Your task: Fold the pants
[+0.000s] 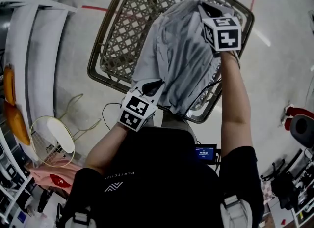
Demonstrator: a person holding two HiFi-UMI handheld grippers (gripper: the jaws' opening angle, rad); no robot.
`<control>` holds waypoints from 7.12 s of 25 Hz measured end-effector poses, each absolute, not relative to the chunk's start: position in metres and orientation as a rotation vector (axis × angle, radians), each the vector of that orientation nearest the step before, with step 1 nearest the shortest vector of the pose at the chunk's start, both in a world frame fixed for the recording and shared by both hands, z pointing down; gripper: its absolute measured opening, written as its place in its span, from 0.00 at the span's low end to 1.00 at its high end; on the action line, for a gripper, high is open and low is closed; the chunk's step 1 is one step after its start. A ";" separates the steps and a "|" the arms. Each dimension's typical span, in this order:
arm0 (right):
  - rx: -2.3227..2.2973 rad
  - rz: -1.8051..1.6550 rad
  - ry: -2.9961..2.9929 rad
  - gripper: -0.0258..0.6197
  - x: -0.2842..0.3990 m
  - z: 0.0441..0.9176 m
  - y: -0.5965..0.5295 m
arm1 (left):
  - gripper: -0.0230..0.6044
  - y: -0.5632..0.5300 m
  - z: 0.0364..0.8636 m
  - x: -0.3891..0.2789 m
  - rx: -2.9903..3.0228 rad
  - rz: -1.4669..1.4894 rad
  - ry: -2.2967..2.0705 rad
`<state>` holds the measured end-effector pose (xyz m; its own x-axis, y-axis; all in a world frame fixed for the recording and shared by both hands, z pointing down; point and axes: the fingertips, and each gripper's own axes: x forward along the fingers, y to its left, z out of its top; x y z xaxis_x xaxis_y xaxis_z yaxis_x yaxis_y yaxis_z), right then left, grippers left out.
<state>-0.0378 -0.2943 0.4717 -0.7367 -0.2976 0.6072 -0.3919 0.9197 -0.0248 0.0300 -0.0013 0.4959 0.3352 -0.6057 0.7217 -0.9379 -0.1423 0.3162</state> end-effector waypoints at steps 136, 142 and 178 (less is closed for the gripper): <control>0.176 0.355 -2.233 0.40 0.169 0.555 0.047 | 0.37 0.068 0.553 0.088 2.466 1.198 -0.367; 0.139 0.350 -2.128 0.40 0.173 0.581 0.052 | 0.39 0.071 0.572 0.091 2.436 1.258 -0.383; 0.189 0.410 -2.064 0.10 0.192 0.586 0.077 | 0.36 0.095 0.582 0.087 2.526 1.349 -0.282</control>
<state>0.1921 0.0770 0.5860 -0.5035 0.0335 0.8633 -0.2987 0.9309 -0.2103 0.0873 0.0954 0.5817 0.5490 -0.0464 0.8345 -0.2913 -0.9465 0.1390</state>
